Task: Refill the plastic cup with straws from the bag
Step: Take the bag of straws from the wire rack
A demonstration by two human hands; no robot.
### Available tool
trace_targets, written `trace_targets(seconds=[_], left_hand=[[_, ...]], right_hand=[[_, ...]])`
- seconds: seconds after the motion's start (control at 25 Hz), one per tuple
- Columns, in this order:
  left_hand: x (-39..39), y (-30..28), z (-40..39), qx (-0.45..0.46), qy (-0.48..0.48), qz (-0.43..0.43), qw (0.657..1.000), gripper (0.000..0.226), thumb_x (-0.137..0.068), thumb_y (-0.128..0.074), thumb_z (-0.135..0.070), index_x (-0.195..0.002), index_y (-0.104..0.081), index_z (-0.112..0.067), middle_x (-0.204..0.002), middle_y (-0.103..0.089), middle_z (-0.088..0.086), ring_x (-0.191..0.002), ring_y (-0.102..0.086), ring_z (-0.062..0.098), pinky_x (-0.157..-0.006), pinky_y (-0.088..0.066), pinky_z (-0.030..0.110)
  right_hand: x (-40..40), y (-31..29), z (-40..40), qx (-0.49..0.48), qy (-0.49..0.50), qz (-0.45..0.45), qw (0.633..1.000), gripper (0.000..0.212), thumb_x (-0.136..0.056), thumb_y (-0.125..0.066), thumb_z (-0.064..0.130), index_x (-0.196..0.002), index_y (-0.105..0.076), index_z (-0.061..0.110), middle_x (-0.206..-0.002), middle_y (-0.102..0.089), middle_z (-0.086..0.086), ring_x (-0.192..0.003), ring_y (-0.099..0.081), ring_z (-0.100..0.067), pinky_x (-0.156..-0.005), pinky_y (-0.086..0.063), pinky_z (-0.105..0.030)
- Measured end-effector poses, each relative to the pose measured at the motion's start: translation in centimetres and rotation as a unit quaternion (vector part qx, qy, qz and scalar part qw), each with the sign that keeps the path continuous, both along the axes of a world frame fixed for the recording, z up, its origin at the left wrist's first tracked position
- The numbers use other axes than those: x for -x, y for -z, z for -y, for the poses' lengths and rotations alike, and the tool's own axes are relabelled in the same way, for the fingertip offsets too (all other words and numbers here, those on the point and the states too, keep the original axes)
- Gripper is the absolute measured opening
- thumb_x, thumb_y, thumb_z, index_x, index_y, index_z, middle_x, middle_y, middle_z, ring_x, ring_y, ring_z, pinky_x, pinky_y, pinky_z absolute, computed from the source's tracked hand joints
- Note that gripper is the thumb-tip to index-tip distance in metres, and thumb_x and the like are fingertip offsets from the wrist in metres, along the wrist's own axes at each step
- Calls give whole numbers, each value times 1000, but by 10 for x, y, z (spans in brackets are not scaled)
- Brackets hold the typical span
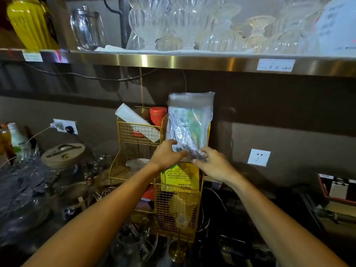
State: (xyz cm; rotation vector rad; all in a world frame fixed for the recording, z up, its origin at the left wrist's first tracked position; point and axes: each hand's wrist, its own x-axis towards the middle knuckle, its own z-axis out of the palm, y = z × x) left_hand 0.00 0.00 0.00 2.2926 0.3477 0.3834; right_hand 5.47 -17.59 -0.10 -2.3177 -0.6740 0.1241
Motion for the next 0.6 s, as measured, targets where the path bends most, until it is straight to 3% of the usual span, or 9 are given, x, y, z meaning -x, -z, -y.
trace_targets(seconds=[0.12, 0.2, 0.28, 0.36, 0.44, 0.52, 0.6], left_hand=[[-19, 15, -6, 32, -19, 0, 999, 69, -91, -75, -37, -148, -44, -12, -147, -55, 15, -113, -65, 25, -89, -55, 32], [-30, 28, -10, 42, -23, 6, 999, 49, -88, -77, -40, -126, -51, -24, -135, -59, 14, -97, -71, 22, -69, -60, 24], [-36, 35, -12, 55, -36, 4, 998, 48, -86, -78, -41, -120, -50, -21, -126, -60, 12, -81, -73, 19, -51, -55, 14], [-37, 39, -13, 64, -44, 23, 997, 71, -77, -76, -53, -133, -48, -19, -126, -63, 11, -81, -76, 20, -60, -64, 27], [-39, 45, -15, 80, -69, 65, 992, 88, -67, -69, -62, -139, -43, -19, -127, -66, 9, -97, -74, 25, -83, -64, 48], [-34, 41, -12, 104, -80, 93, 987, 81, -78, -75, -48, -143, -40, -15, -122, -68, 4, -100, -72, 27, -89, -60, 52], [-28, 36, -10, 127, -87, 104, 983, 79, -89, -76, -33, -152, -34, -11, -117, -65, 0, -94, -72, 26, -86, -61, 52]], right_hand=[[-17, 22, -16, -27, 78, 23, 996, 55, -95, -69, 33, -143, -55, 10, -137, -59, -14, -124, -60, -32, -91, -45, -30], [-23, 36, -24, -44, 127, 47, 990, 45, -94, -69, 29, -132, -57, 9, -130, -57, -16, -118, -61, -36, -93, -48, -36], [-29, 45, -30, -83, 155, 58, 983, 35, -91, -71, 24, -119, -56, 10, -125, -60, -15, -112, -64, -36, -89, -51, -39], [-29, 49, -35, -111, 172, 66, 977, 31, -88, -73, 21, -105, -48, 14, -116, -65, -13, -104, -65, -35, -79, -49, -37], [-29, 50, -39, -142, 190, 46, 970, 36, -87, -75, 20, -101, -43, 14, -105, -68, -11, -95, -66, -33, -73, -48, -36], [-28, 49, -42, -186, 181, 8, 966, 38, -85, -79, 22, -107, -49, 11, -98, -69, -5, -89, -67, -29, -71, -53, -36], [-27, 48, -41, -184, 132, -7, 974, 32, -87, -79, 19, -111, -61, 9, -89, -68, 0, -83, -66, -24, -68, -52, -33]])
